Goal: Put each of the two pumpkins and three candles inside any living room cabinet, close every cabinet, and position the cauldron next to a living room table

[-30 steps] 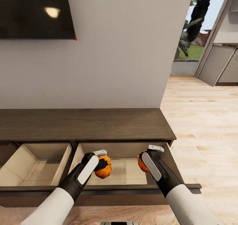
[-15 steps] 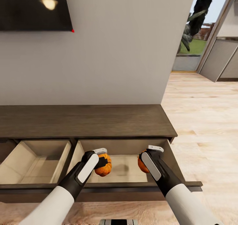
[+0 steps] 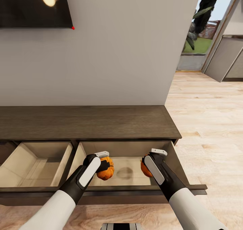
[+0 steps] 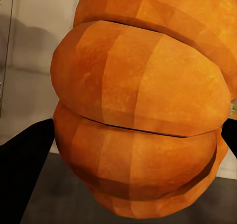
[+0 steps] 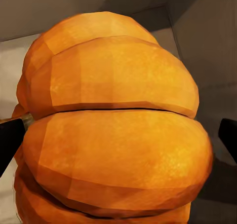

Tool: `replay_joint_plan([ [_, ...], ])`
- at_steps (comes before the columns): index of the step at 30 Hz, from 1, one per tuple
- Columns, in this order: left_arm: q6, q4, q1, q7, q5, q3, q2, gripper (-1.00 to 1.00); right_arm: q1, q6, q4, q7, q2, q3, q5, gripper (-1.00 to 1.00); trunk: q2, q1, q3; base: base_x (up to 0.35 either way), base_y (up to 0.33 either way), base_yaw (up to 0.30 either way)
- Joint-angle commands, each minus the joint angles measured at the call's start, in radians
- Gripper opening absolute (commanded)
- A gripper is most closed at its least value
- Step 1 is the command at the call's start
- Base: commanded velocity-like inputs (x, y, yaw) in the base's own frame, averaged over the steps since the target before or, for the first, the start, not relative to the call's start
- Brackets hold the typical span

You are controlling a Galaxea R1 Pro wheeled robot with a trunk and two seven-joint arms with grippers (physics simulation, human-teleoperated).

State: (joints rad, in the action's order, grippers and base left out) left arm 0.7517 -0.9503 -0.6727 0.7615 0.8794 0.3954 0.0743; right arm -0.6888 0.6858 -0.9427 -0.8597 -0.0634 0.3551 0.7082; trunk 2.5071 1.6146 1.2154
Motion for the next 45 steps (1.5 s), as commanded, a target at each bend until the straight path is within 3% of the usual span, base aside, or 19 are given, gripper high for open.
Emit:
replay_joint_plan([
  [1, 0.000, -0.001, -0.001, 0.010, 0.011, 0.001, -0.001, -1.00, -0.001, 0.003, -0.001, -0.009, 0.000, 0.002, 0.008, 1.00, 0.000, 0.000, 0.001, 0.000, 0.000, 0.000],
  [16, 0.001, -0.001, -0.001, 0.010, 0.020, -0.004, -0.004, -1.00, -0.001, 0.004, -0.001, -0.013, 0.000, 0.002, 0.010, 1.00, 0.000, 0.000, 0.001, 0.000, 0.000, 0.000],
  [17, 0.001, -0.001, -0.001, 0.010, 0.020, -0.004, -0.004, 1.00, -0.001, 0.004, -0.001, -0.013, 0.000, 0.002, 0.010, 1.00, 0.000, 0.000, 0.001, 0.000, 0.000, 0.000],
  [38, 0.001, -0.021, -0.001, 0.007, 0.025, -0.004, -0.006, 1.00, -0.001, 0.008, -0.002, -0.015, 0.000, 0.002, 0.008, 1.00, 0.000, 0.000, 0.001, 0.000, 0.000, 0.000],
  [45, 0.003, -0.025, -0.001, 0.006, 0.026, -0.004, -0.005, 1.00, -0.001, 0.008, -0.002, -0.015, 0.000, 0.002, 0.008, 1.00, -0.001, -0.002, -0.015, 0.000, 0.000, 0.000],
])
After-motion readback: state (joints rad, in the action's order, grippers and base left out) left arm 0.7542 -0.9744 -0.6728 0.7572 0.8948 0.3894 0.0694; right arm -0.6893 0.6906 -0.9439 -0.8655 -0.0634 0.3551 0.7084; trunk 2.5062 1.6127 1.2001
